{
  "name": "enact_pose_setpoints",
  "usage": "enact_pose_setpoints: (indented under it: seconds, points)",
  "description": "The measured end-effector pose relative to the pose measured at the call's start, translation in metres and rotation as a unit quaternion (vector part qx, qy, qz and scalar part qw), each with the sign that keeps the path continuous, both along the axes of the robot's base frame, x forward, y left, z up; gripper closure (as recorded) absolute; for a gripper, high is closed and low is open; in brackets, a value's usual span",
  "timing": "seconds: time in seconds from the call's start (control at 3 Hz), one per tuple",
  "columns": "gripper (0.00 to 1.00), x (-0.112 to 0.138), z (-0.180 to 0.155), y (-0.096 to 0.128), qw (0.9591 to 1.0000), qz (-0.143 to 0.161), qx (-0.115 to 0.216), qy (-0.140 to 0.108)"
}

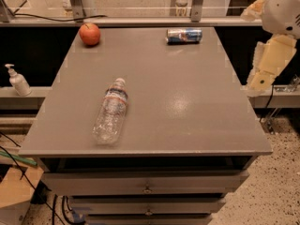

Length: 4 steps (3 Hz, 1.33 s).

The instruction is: Pick redbull can

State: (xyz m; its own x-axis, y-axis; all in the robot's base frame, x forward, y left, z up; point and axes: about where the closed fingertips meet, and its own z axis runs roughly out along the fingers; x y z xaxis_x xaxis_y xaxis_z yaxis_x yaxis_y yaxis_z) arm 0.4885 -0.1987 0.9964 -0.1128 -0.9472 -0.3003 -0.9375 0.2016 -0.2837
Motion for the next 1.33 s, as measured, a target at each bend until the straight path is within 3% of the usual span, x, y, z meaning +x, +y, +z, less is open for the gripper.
enact_pose_setpoints:
  seconds: [0.33,0.67,1.0,1.33]
  points:
    - [0.00,0.019,0.006,0.006,0.9992,-0.009,0.027,-0.029]
    - [0.00,0.050,0.013,0.015,0.9946,-0.007,0.074,-0.072]
    - [0.00,0.076,0.019,0.022,0.9873,-0.002,0.118,-0.106]
    - [0.00,0.114,0.017,0.035,0.9768,0.019,0.181,-0.113]
